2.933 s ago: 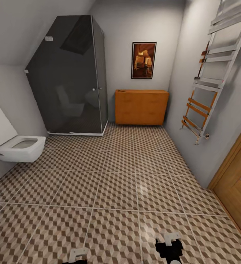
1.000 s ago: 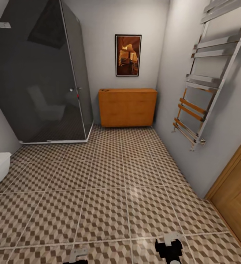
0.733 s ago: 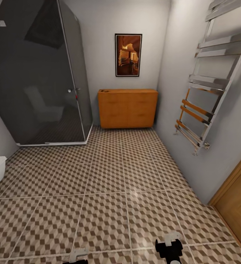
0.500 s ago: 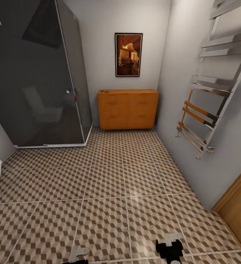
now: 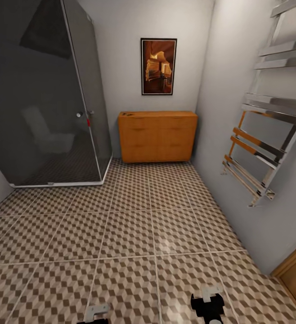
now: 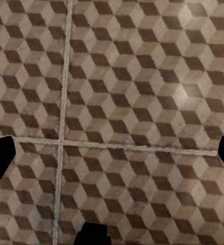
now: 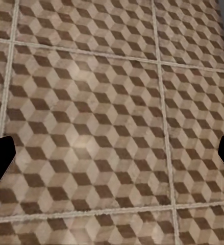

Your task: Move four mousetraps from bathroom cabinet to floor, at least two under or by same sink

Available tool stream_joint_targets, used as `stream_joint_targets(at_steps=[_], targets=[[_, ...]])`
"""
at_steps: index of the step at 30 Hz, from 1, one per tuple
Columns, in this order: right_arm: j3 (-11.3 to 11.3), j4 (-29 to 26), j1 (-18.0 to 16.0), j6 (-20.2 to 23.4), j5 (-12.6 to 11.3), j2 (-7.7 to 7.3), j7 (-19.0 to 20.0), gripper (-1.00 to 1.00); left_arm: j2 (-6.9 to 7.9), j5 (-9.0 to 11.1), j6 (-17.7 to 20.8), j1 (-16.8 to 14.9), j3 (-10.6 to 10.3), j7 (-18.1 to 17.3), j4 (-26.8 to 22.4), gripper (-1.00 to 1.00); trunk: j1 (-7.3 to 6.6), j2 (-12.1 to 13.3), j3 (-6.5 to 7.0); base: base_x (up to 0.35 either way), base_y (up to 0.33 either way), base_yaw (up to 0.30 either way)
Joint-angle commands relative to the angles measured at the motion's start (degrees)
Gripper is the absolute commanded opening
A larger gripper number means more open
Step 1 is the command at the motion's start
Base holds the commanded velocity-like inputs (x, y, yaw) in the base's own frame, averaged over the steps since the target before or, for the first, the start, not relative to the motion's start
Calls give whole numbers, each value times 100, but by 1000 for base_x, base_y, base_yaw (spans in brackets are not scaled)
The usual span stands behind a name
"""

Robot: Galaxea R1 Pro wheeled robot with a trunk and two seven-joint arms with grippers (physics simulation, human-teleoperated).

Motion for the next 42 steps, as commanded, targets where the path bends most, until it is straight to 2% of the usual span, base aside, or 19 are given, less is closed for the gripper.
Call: stream_joint_targets(at_steps=[1,42], targets=[[50,5,-4,-20,-53,3,-16,100,1,43,-13,-2,-49,30,-7,100,3,-2,-5,338,0,0],[53,5,-4,-21,-49,10,-16,100,1,41,-13,-3,-49,30,-9,100,3,-2,-5,337,-65,0]])
